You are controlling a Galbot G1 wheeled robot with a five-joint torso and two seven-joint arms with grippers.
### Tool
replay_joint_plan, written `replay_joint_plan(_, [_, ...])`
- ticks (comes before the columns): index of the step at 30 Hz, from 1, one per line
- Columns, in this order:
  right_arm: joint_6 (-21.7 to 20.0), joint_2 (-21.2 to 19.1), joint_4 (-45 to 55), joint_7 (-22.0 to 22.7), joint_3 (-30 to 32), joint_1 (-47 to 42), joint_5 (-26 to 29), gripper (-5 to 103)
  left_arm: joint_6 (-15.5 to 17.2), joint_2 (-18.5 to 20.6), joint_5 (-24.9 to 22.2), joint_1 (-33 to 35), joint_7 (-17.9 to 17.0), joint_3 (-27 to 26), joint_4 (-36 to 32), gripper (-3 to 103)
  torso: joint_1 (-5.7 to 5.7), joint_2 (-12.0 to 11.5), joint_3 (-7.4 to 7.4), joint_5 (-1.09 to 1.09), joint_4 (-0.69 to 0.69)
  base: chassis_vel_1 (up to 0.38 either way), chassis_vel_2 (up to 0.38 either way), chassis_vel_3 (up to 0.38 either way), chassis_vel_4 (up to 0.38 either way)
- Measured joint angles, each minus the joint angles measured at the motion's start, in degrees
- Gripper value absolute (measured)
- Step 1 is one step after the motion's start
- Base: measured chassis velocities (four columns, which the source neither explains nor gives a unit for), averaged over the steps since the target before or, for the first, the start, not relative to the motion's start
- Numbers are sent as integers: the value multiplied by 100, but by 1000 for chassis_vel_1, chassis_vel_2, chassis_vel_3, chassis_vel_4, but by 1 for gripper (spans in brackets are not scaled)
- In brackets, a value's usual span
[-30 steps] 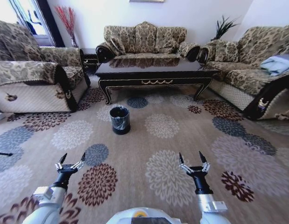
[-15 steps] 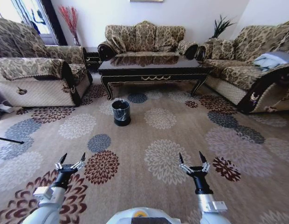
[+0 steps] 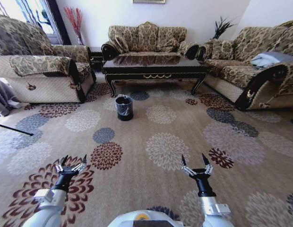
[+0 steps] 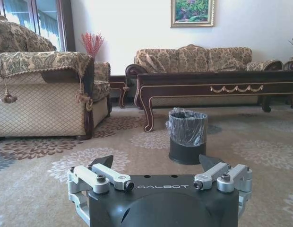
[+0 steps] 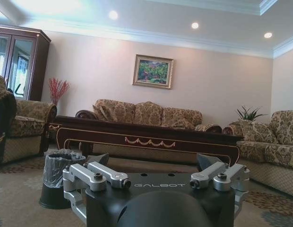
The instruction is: Move to the front of the table and pick up the trash from the floor, then place it into the trash bin.
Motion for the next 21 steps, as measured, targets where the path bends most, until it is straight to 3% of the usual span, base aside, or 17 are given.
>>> replay_joint_plan(9, [0,0,0,0,0,0,0,100,0,0,0,0,0,0,0,100,-1,0,-1,0,1,139,-145,-132,143])
replay_joint_plan(21, [0,0,0,0,0,1,0,100,0,0,0,0,0,0,0,100,0,0,0,0,0,8,-9,-3,10])
